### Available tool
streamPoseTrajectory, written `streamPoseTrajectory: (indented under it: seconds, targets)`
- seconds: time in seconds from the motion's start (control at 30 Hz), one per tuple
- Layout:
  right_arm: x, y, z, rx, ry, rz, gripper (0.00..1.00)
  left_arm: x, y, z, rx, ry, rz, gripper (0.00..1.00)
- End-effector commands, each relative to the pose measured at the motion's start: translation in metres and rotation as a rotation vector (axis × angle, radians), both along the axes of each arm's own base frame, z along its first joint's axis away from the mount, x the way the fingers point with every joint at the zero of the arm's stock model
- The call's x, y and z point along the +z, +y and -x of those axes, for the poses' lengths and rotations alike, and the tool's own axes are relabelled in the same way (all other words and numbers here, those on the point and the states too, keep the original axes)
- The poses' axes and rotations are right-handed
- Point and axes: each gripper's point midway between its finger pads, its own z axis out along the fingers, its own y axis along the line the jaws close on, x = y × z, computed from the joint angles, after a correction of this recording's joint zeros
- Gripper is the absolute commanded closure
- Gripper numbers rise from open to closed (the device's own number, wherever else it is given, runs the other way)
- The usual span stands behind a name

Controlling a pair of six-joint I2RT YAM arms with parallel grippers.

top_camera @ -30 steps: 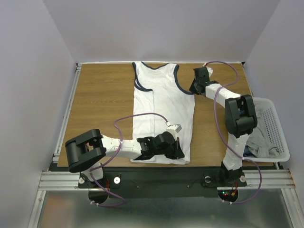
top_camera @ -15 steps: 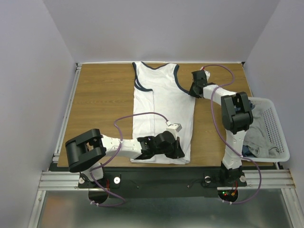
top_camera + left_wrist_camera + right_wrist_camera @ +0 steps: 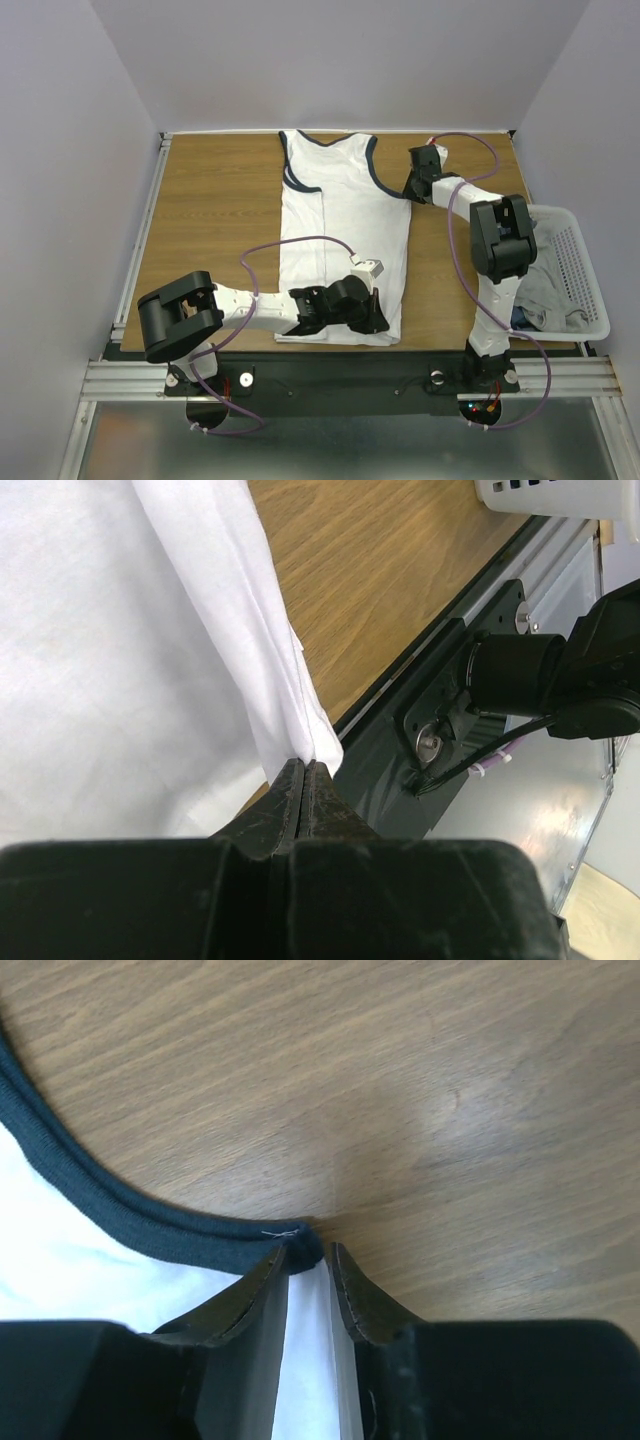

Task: Fold and stack the tank tops
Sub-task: Fold the tank top

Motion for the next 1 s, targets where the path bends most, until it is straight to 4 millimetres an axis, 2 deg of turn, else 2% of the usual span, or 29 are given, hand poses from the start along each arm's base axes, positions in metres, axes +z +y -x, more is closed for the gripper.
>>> streamPoseTrajectory:
  seconds: [0.0, 0.17, 0.6, 0.73, 0.77, 0.87, 0.97]
  targets:
    - [0.022, -0.010, -0.008, -0.017, -0.060, 0.018, 0.70, 0.015, -0.009, -0.004, -0.004, -0.019, 0.038, 1.00]
    - [0.015, -0.005, -0.012, 0.008, -0.047, 0.008, 0.64, 0.015, -0.009, -0.004, -0.005, -0.017, 0.039, 1.00]
    - [-0.002, 0.003, -0.009, 0.022, -0.021, -0.036, 0.64, 0.014, -0.009, -0.004, -0.003, -0.015, 0.040, 1.00]
    - [0.000, -0.001, -0.009, 0.003, -0.028, -0.026, 0.73, 0.016, -0.008, -0.004, -0.001, -0.018, 0.044, 1.00]
    - [0.002, -0.001, -0.009, 0.002, -0.031, -0.026, 0.79, 0.015, -0.008, -0.004, 0.002, -0.017, 0.042, 1.00]
    - [0.010, -0.003, -0.011, -0.010, -0.047, -0.022, 0.89, 0.018, -0.008, -0.003, -0.003, -0.021, 0.049, 1.00]
    - [0.017, -0.003, -0.013, -0.016, -0.065, -0.024, 0.91, 0.019, -0.006, -0.004, -0.001, -0.024, 0.056, 1.00]
